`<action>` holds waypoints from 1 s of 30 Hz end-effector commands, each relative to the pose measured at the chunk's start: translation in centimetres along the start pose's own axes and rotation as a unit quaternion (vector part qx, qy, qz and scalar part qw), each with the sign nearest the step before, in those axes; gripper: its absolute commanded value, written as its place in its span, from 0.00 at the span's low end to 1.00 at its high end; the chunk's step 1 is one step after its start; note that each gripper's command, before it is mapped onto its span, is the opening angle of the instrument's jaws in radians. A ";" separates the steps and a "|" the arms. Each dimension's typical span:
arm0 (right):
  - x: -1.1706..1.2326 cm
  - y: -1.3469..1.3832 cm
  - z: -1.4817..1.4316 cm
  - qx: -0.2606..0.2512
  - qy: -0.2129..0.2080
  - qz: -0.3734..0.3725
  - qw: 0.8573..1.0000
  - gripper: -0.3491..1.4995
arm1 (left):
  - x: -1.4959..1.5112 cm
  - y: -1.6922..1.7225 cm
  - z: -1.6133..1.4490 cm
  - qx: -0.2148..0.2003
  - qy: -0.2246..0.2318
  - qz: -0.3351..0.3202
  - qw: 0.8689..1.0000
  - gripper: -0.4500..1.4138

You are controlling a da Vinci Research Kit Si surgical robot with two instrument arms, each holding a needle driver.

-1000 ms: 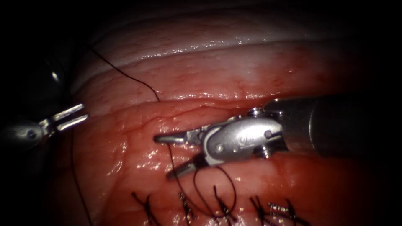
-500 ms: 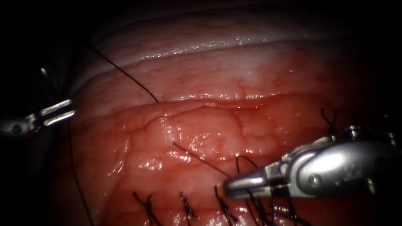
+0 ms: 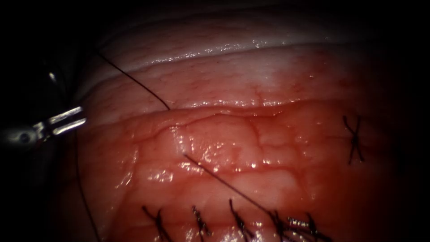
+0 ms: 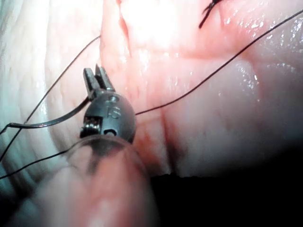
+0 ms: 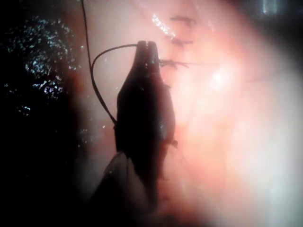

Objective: Wound Closure
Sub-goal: Grab and pull working end of suture repeatedly until all but a short tail is left on top side

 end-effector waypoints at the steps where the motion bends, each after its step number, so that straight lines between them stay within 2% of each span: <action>1: -0.15 0.11 0.10 -0.013 0.003 0.000 1.000 0.61 | -0.03 0.03 0.08 0.000 0.002 0.000 1.000 0.00; 3: -0.25 0.25 0.14 -0.035 0.008 -0.008 0.999 0.84 | -0.03 0.04 0.09 0.001 0.001 0.001 1.000 0.00; 5: -0.45 0.50 0.25 -0.071 0.008 -0.026 0.997 0.99 | -0.03 0.05 0.09 0.000 0.002 0.001 1.000 0.00; 6: -0.45 0.50 0.25 -0.071 0.008 -0.026 0.997 0.99 | -0.03 0.05 0.09 0.000 0.002 0.001 1.000 0.00; 7: -0.68 0.69 0.40 -0.086 -0.006 -0.028 0.996 0.99 | -0.03 0.05 0.09 0.000 0.002 0.001 1.000 0.00; 11: -1.08 0.89 0.75 -0.082 -0.041 -0.030 0.995 0.99 | -0.03 0.05 0.09 0.000 0.002 0.001 1.000 0.00; 12: -1.08 0.89 0.75 -0.082 -0.041 -0.030 0.995 0.99 | -0.03 0.05 0.09 0.000 0.002 0.001 1.000 0.00; 15: -1.34 0.93 1.04 -0.072 -0.057 -0.035 0.995 0.99 | -0.03 0.05 0.08 0.000 0.002 0.001 1.000 0.00; 19: -1.42 0.87 1.14 -0.058 -0.043 -0.039 0.997 0.99 | -0.04 0.05 0.08 0.000 0.003 0.001 1.000 0.00; 21: -1.39 0.82 1.00 -0.043 -0.005 0.020 0.999 0.99 | -0.04 0.05 0.08 0.000 0.003 0.001 1.000 0.00; 22: -1.39 0.81 0.81 -0.026 0.037 0.089 0.995 0.99 | -0.04 0.05 0.08 0.000 0.003 0.001 1.000 0.00; 23: -1.40 0.81 0.70 -0.019 0.054 0.110 0.992 0.99 | -0.04 0.05 0.08 0.000 0.003 0.001 1.000 0.00; 25: -1.44 0.85 0.44 -0.004 0.086 0.181 0.980 0.99 | -0.03 0.06 0.08 0.000 0.002 0.001 1.000 0.00; 26: -1.44 0.85 0.44 -0.004 0.086 0.181 0.980 0.99 | -0.03 0.06 0.08 0.000 0.002 0.001 1.000 0.00; 27: -1.49 0.91 0.19 0.006 0.114 0.230 0.966 0.99 | -0.03 0.06 0.08 0.000 0.002 0.001 1.000 0.00; 29: -1.52 0.99 -0.02 0.001 0.127 0.229 0.965 0.99 | -0.03 0.06 0.09 0.001 0.002 0.001 1.000 0.00; 30: -1.54 1.02 -0.13 -0.010 0.126 0.210 0.970 0.99 | -0.03 0.06 0.09 0.000 0.003 0.001 1.000 0.00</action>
